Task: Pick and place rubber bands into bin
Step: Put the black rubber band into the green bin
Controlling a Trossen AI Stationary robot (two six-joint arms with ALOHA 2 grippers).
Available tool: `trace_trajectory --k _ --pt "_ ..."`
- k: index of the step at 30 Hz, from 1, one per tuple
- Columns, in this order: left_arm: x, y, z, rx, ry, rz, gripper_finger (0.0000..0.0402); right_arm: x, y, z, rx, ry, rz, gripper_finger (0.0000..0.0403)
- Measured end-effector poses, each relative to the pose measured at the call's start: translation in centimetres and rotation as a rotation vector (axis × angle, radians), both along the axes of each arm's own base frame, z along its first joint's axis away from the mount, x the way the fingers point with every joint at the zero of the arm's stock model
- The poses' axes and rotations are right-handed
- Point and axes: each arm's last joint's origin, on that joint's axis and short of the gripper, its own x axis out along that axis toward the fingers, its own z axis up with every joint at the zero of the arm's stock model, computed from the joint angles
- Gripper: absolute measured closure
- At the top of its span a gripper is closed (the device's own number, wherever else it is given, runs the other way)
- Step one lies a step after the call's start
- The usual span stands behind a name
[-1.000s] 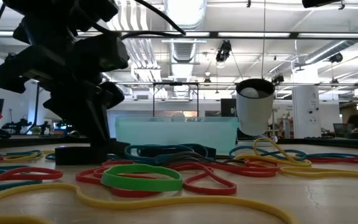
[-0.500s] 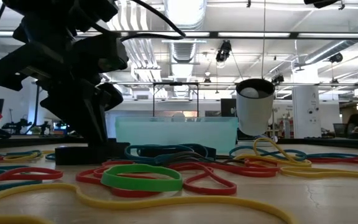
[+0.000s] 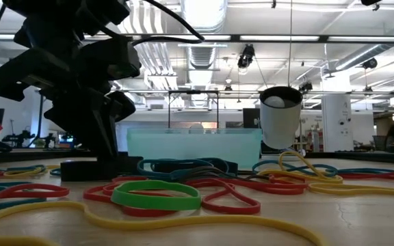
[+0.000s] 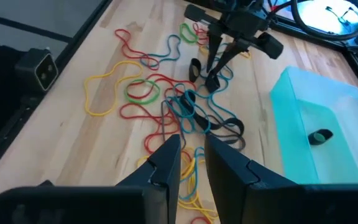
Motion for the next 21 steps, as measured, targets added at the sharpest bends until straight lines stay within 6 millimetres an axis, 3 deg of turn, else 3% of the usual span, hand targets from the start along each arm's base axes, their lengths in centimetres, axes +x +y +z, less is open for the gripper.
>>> trace_trajectory --k 11,21 --pt "0.05 0.00 -0.72 0.023 0.022 -0.012 0.0365 0.06 0.26 -0.14 -0.004 -0.004 0.009 0.0332" --pt "-0.03 0.09 -0.12 0.048 -0.007 -0.020 0.0399 0.06 0.27 -0.13 -0.019 -0.004 0.019 0.0339"
